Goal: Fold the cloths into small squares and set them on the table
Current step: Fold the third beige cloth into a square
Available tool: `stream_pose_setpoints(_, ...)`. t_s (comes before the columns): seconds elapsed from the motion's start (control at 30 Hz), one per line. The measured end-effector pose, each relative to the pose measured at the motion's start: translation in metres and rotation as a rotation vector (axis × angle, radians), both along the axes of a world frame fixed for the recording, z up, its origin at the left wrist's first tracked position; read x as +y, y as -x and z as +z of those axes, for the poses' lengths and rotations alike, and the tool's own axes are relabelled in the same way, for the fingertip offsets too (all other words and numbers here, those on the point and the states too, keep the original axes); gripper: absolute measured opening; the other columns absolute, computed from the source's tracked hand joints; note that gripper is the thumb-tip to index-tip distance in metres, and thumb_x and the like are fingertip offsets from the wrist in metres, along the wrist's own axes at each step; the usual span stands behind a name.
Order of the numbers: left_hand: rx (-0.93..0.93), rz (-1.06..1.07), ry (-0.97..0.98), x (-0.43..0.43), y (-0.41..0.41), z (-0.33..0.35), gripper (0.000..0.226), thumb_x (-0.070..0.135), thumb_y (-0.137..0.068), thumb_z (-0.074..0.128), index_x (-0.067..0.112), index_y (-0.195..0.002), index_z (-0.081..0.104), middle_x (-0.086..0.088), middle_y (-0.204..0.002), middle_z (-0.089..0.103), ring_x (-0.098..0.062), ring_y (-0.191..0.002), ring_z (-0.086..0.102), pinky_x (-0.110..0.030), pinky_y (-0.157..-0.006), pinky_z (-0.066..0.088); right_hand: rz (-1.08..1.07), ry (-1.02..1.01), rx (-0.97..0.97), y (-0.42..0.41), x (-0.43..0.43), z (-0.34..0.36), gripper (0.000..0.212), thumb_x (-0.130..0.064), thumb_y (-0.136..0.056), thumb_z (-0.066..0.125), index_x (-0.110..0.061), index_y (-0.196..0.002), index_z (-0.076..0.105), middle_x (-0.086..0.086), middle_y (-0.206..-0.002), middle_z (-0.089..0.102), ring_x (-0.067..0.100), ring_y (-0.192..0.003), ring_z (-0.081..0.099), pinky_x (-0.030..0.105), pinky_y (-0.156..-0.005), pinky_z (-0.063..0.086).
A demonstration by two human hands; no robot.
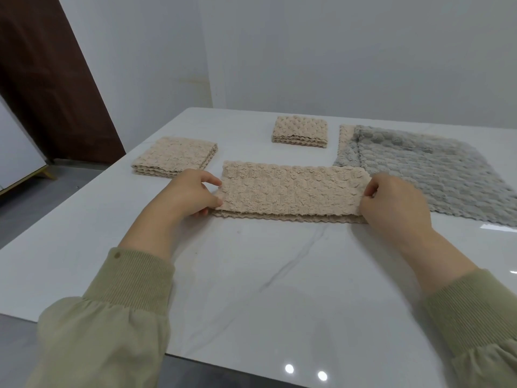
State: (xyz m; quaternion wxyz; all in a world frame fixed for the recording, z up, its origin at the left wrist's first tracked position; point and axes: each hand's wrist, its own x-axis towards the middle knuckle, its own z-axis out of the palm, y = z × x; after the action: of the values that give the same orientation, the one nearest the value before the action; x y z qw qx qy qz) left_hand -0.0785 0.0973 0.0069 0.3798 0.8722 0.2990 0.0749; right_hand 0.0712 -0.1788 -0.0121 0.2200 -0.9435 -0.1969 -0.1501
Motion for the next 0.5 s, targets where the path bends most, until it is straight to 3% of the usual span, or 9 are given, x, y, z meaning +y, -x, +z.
stream_pose_setpoints(0.23,0.077,-0.060,-0.017,-0.002,0.000,0.000,0.036,0.010,-0.080,0.072,0.023,-0.113,0.062,-0.003,-0.060,0.061,-0.016,-0.058,0.058,-0.026,-0.058,0.046,-0.001,0.148,0.030,-0.002,-0.001,-0.006,0.009,-0.007,-0.074,0.051,-0.008,-0.080,0.058,0.011,-0.080,0.062,0.035,-0.078,0.056,0.035,-0.063,0.041)
stream_pose_setpoints(0.3,0.100,-0.070,-0.040,-0.002,0.001,0.000,0.036,0.012,-0.080,0.071,0.024,-0.113,0.062,-0.002,-0.069,0.065,-0.015,-0.064,0.060,-0.026,-0.061,0.046,-0.009,0.178,0.040,-0.003,-0.001,-0.008,0.010,-0.008,-0.075,0.051,-0.008,-0.081,0.059,0.013,-0.083,0.063,0.035,-0.079,0.057,0.037,-0.066,0.045)
stream_pose_setpoints(0.37,0.089,-0.072,-0.214,-0.003,-0.001,-0.003,0.036,0.019,-0.081,0.069,0.024,-0.115,0.062,0.000,-0.089,0.063,-0.015,-0.083,0.059,-0.027,-0.070,0.043,-0.027,0.226,-0.037,-0.001,-0.001,-0.007,0.011,-0.010,-0.077,0.053,-0.008,-0.084,0.061,0.014,-0.089,0.063,0.036,-0.086,0.056,0.040,-0.074,0.044)
stream_pose_setpoints(0.43,-0.039,-0.099,-0.435,-0.009,-0.005,-0.005,0.032,0.026,-0.083,0.068,0.025,-0.115,0.063,0.004,-0.102,0.051,-0.016,-0.105,0.048,-0.026,-0.082,0.035,-0.008,0.201,-0.172,0.000,0.002,-0.005,0.012,-0.012,-0.078,0.059,-0.006,-0.088,0.064,0.016,-0.093,0.059,0.037,-0.094,0.052,0.042,-0.079,0.041)
stream_pose_setpoints(0.5,-0.231,-0.221,-0.486,-0.023,-0.012,-0.007,0.024,0.028,-0.082,0.070,0.023,-0.106,0.067,0.005,-0.102,0.050,-0.014,-0.110,0.043,-0.027,-0.091,0.033,0.150,0.062,-0.245,0.006,0.009,-0.002,0.011,-0.012,-0.076,0.066,-0.006,-0.085,0.066,0.016,-0.088,0.058,0.037,-0.091,0.052,0.042,-0.075,0.041)
